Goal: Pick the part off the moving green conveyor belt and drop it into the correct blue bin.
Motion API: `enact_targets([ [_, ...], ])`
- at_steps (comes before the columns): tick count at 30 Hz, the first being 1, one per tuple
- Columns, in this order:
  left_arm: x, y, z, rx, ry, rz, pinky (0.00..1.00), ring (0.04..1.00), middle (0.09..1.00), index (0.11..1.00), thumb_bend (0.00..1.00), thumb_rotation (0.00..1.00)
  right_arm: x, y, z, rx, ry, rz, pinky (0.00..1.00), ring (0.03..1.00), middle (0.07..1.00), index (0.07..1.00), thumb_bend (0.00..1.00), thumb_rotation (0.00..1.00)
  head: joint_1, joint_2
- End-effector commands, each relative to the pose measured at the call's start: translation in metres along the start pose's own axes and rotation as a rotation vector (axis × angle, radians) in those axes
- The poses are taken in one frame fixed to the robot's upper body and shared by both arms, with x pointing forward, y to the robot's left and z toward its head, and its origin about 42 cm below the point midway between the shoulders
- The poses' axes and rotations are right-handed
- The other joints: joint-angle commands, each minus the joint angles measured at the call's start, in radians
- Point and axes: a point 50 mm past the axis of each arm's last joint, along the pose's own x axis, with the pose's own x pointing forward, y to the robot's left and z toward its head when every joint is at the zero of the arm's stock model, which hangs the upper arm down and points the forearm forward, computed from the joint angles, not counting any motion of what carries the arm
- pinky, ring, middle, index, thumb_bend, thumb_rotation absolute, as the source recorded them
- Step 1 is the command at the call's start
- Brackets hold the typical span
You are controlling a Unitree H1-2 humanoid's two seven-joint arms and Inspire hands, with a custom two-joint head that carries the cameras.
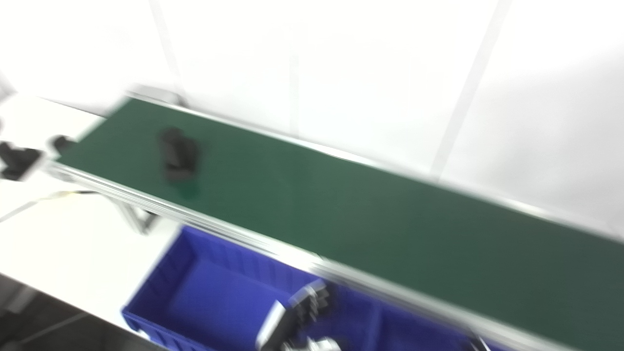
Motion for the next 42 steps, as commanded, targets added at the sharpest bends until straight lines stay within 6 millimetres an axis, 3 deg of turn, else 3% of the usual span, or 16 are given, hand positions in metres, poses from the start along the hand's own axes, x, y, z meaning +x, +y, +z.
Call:
enact_targets([
  [1, 0.01, -0.011, 0.007, 0.006, -0.06, -0.011, 0.78, 0.78, 0.809, 0.829, 0.74, 0.0, 0.011, -0.005, 0.009, 0.014, -0.076, 0.001, 0.7, 0.79, 0.839, 0.883, 0.59, 0.06, 0.05, -0.03],
  [2, 0.012, -0.014, 0.006, 0.005, -0.056, -0.013, 0.78, 0.776, 0.805, 0.824, 0.77, 0.0, 0.012, -0.007, 0.007, 0.02, -0.069, 0.001, 0.71, 0.793, 0.841, 0.889, 0.57, 0.04, 0.081, -0.054],
  [4, 0.013, -0.017, 0.004, 0.004, -0.05, -0.015, 0.77, 0.768, 0.799, 0.817, 0.8, 0.0, 0.012, -0.01, 0.005, 0.028, -0.061, 0.002, 0.75, 0.817, 0.857, 0.905, 0.54, 0.01, 0.085, -0.057],
  [8, 0.017, -0.022, 0.0, 0.007, -0.038, -0.014, 0.75, 0.759, 0.79, 0.807, 0.85, 0.0, 0.014, -0.013, 0.003, 0.029, -0.054, 0.008, 0.8, 0.855, 0.89, 0.946, 0.48, 0.0, 0.141, -0.1],
  [22, 0.024, -0.03, 0.0, 0.014, -0.041, -0.019, 0.72, 0.747, 0.777, 0.798, 0.87, 0.0, 0.018, -0.019, 0.001, 0.019, -0.05, 0.009, 0.86, 0.907, 0.941, 0.998, 0.47, 0.0, 0.143, -0.094],
  [34, 0.022, -0.032, 0.0, 0.009, -0.041, -0.014, 0.71, 0.741, 0.772, 0.792, 0.9, 0.0, 0.014, -0.02, 0.002, 0.013, -0.053, 0.009, 0.72, 0.752, 0.804, 0.869, 0.48, 0.0, 0.11, -0.081],
  [42, 0.02, -0.033, 0.001, 0.01, -0.042, -0.017, 0.71, 0.742, 0.772, 0.792, 0.9, 0.0, 0.012, -0.022, 0.003, 0.011, -0.056, 0.005, 0.61, 0.703, 0.779, 0.831, 0.49, 0.0, 0.097, -0.061],
])
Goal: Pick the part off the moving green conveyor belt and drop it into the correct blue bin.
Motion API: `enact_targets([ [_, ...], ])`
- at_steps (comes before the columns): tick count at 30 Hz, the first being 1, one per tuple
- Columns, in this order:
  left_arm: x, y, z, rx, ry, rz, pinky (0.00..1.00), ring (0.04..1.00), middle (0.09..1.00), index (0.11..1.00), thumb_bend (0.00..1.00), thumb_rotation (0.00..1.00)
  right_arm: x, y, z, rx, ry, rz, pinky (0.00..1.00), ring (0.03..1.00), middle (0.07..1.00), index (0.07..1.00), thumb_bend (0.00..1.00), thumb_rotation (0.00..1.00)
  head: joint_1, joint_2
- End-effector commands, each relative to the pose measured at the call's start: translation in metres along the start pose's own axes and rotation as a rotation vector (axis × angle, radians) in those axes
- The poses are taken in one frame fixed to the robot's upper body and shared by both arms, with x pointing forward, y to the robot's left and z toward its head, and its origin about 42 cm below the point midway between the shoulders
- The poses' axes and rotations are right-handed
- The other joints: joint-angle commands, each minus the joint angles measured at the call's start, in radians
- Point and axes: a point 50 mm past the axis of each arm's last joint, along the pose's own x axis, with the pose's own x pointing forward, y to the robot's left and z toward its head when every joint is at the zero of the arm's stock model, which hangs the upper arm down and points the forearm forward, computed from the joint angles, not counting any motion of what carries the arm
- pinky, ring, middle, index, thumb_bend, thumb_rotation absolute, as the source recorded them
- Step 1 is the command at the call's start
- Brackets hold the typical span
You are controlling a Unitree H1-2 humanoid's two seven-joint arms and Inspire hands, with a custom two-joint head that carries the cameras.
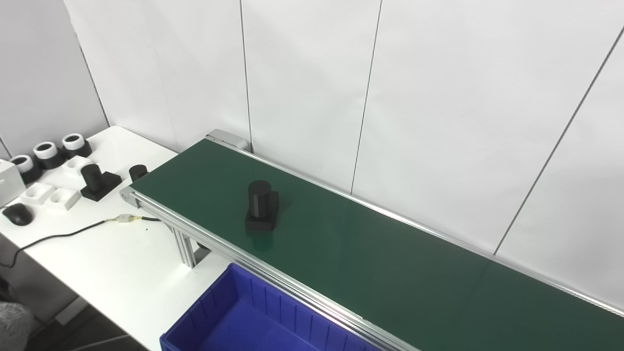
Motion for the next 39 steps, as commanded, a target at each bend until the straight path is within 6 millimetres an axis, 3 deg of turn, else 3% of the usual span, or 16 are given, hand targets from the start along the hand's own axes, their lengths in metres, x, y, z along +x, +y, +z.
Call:
enact_targets([
  [1, 0.003, -0.009, 0.011, -0.018, -0.071, -0.007, 0.71, 0.741, 0.773, 0.794, 0.9, 0.0, 0.003, -0.003, 0.012, -0.007, -0.081, 0.0, 0.6, 0.699, 0.776, 0.827, 0.49, 0.0, -0.002, 0.002],
  [7, 0.003, -0.01, 0.012, -0.029, -0.072, -0.008, 0.72, 0.745, 0.779, 0.801, 0.91, 0.0, 0.002, -0.001, 0.014, 0.006, -0.09, -0.005, 0.58, 0.715, 0.789, 0.831, 0.5, 0.0, -0.018, 0.014],
  [15, 0.002, -0.008, 0.014, -0.029, -0.08, -0.017, 0.72, 0.751, 0.787, 0.81, 0.87, 0.0, 0.003, -0.002, 0.014, 0.015, -0.088, -0.006, 0.67, 0.784, 0.838, 0.878, 0.49, 0.11, -0.068, 0.027],
  [21, 0.004, -0.006, 0.013, -0.032, -0.076, -0.026, 0.74, 0.755, 0.784, 0.806, 0.85, 0.0, 0.003, 0.001, 0.014, -0.001, -0.089, -0.007, 0.66, 0.781, 0.834, 0.878, 0.53, 0.19, -0.093, 0.029],
  [26, 0.003, -0.003, 0.013, -0.029, -0.077, -0.024, 0.73, 0.755, 0.788, 0.811, 0.86, 0.0, 0.002, 0.005, 0.014, -0.005, -0.087, -0.011, 0.68, 0.785, 0.837, 0.884, 0.53, 0.2, -0.132, 0.033],
  [39, 0.003, 0.001, 0.014, -0.017, -0.082, -0.038, 0.74, 0.76, 0.794, 0.815, 0.84, 0.0, 0.003, 0.011, 0.017, 0.003, -0.098, -0.027, 0.62, 0.739, 0.804, 0.854, 0.6, 0.18, -0.219, 0.052],
])
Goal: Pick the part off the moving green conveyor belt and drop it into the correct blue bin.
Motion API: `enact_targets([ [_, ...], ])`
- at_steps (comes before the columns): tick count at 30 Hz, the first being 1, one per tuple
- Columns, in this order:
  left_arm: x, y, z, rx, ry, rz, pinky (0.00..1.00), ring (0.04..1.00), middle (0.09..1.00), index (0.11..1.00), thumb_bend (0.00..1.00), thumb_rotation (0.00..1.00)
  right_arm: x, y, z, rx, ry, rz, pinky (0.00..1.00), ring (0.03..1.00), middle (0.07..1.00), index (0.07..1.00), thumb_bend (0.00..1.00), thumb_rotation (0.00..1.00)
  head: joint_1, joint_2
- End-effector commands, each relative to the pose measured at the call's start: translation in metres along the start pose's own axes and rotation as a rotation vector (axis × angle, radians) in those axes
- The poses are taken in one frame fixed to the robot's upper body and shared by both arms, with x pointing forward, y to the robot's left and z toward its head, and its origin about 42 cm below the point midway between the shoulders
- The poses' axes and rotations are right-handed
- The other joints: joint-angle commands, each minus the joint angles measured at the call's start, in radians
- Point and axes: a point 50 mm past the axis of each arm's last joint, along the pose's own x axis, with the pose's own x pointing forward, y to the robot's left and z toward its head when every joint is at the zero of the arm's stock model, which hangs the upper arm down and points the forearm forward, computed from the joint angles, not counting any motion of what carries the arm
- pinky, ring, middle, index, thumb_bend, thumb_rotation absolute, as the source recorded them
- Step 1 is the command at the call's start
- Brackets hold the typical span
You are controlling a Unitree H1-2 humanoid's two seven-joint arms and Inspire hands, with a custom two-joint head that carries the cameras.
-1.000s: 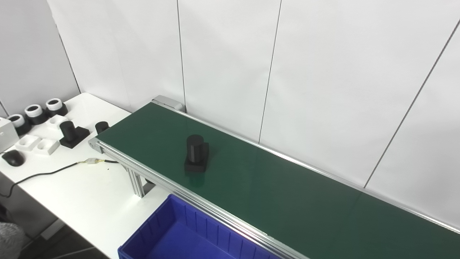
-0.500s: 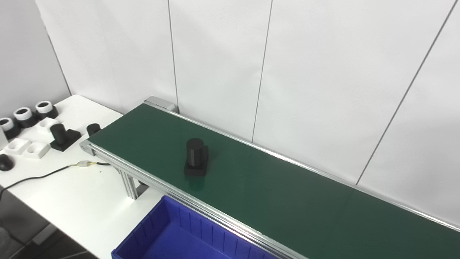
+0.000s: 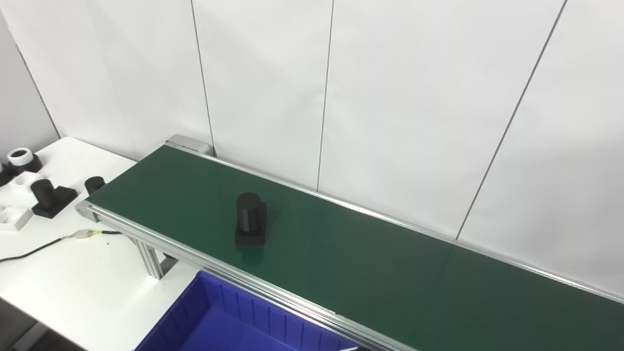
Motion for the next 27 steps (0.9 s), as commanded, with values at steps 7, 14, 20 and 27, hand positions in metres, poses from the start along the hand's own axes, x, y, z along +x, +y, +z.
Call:
enact_targets([
  [7, 0.0022, 0.0019, 0.0107, -0.015, -0.07, -0.005, 0.74, 0.762, 0.796, 0.82, 0.83, 0.0, 0.0036, 0.0039, 0.0121, 0.015, -0.08, -0.008, 0.62, 0.743, 0.802, 0.847, 0.63, 0.17, -0.034, 0.016],
  [14, -0.0012, 0.0053, 0.0109, -0.011, -0.07, -0.003, 0.76, 0.772, 0.807, 0.832, 0.79, 0.0, 0.0024, 0.0076, 0.0133, 0.018, -0.084, -0.008, 0.64, 0.751, 0.802, 0.84, 0.65, 0.13, -0.064, 0.028],
  [20, -0.0015, 0.0061, 0.0119, -0.015, -0.074, -0.004, 0.77, 0.781, 0.807, 0.834, 0.77, 0.0, 0.0016, 0.0091, 0.0138, 0.013, -0.085, -0.005, 0.64, 0.755, 0.807, 0.843, 0.65, 0.11, -0.068, 0.034],
  [27, -0.0005, 0.0072, 0.0123, -0.007, -0.076, -0.002, 0.76, 0.777, 0.808, 0.835, 0.75, 0.0, 0.0022, 0.0094, 0.0143, 0.017, -0.087, -0.012, 0.64, 0.751, 0.804, 0.842, 0.65, 0.1, -0.077, 0.037],
])
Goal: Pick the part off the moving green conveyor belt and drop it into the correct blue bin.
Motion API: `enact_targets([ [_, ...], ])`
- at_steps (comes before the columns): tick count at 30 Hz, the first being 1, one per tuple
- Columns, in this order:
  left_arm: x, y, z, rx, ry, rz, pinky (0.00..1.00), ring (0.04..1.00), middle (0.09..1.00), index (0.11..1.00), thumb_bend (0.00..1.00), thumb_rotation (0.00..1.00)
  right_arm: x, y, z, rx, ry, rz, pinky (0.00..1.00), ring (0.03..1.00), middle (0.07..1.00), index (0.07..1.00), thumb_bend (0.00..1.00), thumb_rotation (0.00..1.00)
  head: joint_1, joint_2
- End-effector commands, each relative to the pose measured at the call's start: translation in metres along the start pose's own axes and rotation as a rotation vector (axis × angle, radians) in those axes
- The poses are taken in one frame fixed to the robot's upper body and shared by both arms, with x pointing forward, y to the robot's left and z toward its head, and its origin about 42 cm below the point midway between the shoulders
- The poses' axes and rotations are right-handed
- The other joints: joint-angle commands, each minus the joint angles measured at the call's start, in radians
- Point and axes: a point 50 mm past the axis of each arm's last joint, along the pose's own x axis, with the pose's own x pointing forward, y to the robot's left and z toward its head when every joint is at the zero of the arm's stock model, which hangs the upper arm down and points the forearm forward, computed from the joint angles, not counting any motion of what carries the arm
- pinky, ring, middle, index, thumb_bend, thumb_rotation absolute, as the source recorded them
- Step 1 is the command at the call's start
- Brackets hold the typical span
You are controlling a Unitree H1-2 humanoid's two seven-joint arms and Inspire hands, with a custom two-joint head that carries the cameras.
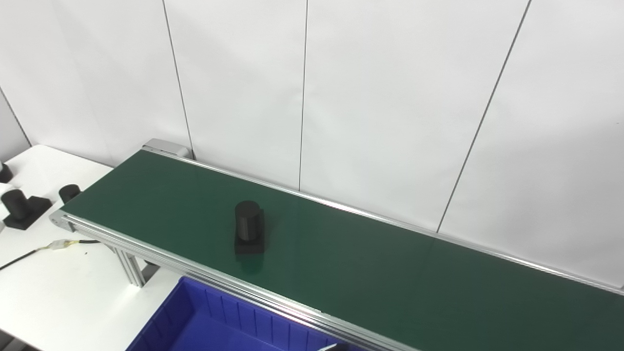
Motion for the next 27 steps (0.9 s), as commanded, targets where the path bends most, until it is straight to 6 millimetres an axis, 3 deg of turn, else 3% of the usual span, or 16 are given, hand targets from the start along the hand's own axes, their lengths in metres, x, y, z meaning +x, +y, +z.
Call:
enact_targets([
  [1, 0.006, 0.0, 0.013, 0.005, -0.079, -0.01, 0.76, 0.775, 0.809, 0.837, 0.75, 0.0, 0.006, 0.0, 0.014, 0.005, -0.087, -0.014, 0.64, 0.748, 0.802, 0.842, 0.65, 0.09, -0.01, 0.002],
  [10, 0.004, 0.005, 0.016, -0.002, -0.091, -0.007, 0.79, 0.789, 0.822, 0.853, 0.67, 0.0, 0.005, 0.006, 0.017, -0.003, -0.099, 0.0, 0.64, 0.751, 0.804, 0.832, 0.67, 0.09, -0.12, 0.024],
  [16, 0.002, 0.007, 0.016, -0.004, -0.091, -0.01, 0.8, 0.805, 0.826, 0.861, 0.62, 0.0, 0.005, 0.008, 0.018, -0.02, -0.105, 0.005, 0.63, 0.748, 0.803, 0.835, 0.7, 0.12, -0.142, 0.032],
  [27, 0.001, 0.009, 0.017, -0.002, -0.094, -0.013, 0.82, 0.818, 0.839, 0.869, 0.56, 0.0, 0.004, 0.011, 0.022, -0.015, -0.116, -0.005, 0.62, 0.732, 0.791, 0.828, 0.72, 0.09, -0.164, 0.056],
])
